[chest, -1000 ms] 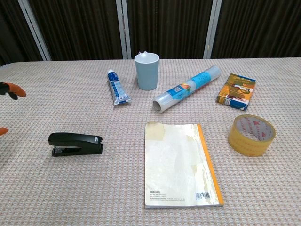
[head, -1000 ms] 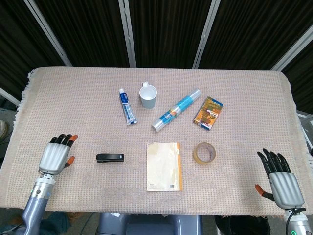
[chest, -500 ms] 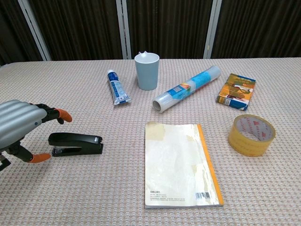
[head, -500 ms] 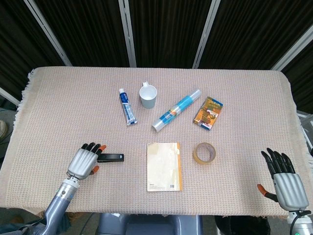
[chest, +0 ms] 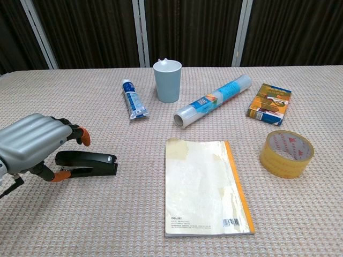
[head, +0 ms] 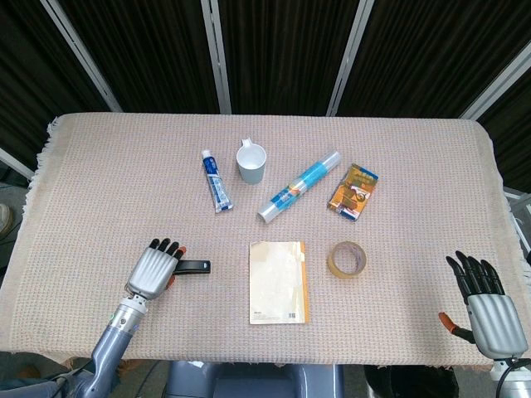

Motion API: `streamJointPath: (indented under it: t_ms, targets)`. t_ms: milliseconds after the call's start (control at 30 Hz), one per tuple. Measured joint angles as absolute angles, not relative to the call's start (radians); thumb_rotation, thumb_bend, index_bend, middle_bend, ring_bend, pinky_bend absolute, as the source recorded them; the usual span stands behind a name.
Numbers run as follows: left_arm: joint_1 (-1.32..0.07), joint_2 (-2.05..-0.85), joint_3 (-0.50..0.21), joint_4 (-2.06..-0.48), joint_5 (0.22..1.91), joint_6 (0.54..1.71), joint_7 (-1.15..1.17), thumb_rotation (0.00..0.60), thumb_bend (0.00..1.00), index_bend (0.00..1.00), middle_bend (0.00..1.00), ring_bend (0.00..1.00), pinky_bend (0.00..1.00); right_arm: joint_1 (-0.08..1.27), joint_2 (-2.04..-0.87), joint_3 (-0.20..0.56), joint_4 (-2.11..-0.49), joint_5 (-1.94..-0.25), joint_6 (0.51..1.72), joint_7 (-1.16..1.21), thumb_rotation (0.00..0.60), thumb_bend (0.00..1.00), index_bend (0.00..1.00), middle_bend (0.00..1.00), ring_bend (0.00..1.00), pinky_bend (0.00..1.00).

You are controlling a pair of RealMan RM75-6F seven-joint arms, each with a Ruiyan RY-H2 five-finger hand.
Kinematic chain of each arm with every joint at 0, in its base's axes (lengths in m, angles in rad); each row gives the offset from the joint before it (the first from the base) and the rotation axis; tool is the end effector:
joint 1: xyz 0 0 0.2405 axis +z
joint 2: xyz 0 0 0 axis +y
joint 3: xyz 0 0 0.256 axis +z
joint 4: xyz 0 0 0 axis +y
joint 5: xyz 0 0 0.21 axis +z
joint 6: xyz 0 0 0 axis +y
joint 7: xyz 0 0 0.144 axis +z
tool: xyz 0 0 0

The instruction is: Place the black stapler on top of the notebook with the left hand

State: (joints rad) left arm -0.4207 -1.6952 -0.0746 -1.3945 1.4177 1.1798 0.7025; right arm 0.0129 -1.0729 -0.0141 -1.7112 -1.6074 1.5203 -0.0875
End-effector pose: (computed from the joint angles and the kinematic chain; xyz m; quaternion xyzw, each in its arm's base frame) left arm -0.2027 0.2554 -0.0443 -0.7734 -0.2328 -0.3003 0.5074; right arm -0.2951 -0.1445 0.1556 0.6237 -0.3836 0.3699 0.5718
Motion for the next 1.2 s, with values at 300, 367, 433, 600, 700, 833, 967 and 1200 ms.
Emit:
streamJointPath:
  t_ms: [300,367,433,600,700,833,967,1200]
  targets:
    - [-0.452,-1.757,-0.078,-1.341,1.414,1.158,0.667,0.600,0.25,0.34,0.34,0.27,0.33,0.019,-1.079,-0.022,-1.713,-1.613,1.499,-0.114,0.600,0.16,0.00,0.00,0.00,0.00]
    - [-0.458,-1.771,-0.077,-1.335,1.413,1.154,0.676,0.600,0.28,0.35,0.34,0.29,0.36,0.019,-1.080,-0.026,-1.714,-1.618,1.496,-0.119,0.600,0.16,0.00,0.00,0.00,0.00]
    - [-0.463,-1.782,-0.075,-1.331,1.412,1.151,0.687,0.600,0.33,0.41,0.36,0.32,0.41,0.020,-1.082,-0.030,-1.715,-1.624,1.494,-0.125,0.600,0.16,0.00,0.00,0.00,0.00]
    - [-0.471,-1.789,-0.074,-1.355,1.392,1.138,0.728,0.600,0.43,0.55,0.46,0.42,0.51,0.016,-1.087,-0.029,-1.716,-1.624,1.499,-0.153,0.600,0.16,0.00,0.00,0.00,0.00]
    - [-0.471,-1.788,-0.071,-1.369,1.384,1.139,0.750,0.600,0.48,0.59,0.49,0.46,0.54,0.016,-1.083,-0.033,-1.721,-1.632,1.500,-0.145,0.600,0.16,0.00,0.00,0.00,0.00]
    - [-0.469,-1.786,-0.074,-1.398,1.356,1.142,0.791,0.600,0.49,0.62,0.51,0.48,0.56,0.009,-1.078,-0.040,-1.723,-1.652,1.516,-0.140,0.600,0.16,0.00,0.00,0.00,0.00]
    - [-0.466,-1.770,-0.073,-1.452,1.348,1.151,0.805,0.600,0.48,0.66,0.55,0.52,0.59,0.011,-1.079,-0.041,-1.722,-1.646,1.507,-0.139,0.600,0.16,0.00,0.00,0.00,0.00]
    - [-0.472,-1.734,-0.079,-1.592,1.342,1.172,0.878,0.600,0.48,0.64,0.53,0.55,0.64,0.012,-1.083,-0.036,-1.723,-1.645,1.513,-0.141,0.600,0.16,0.00,0.00,0.00,0.00]
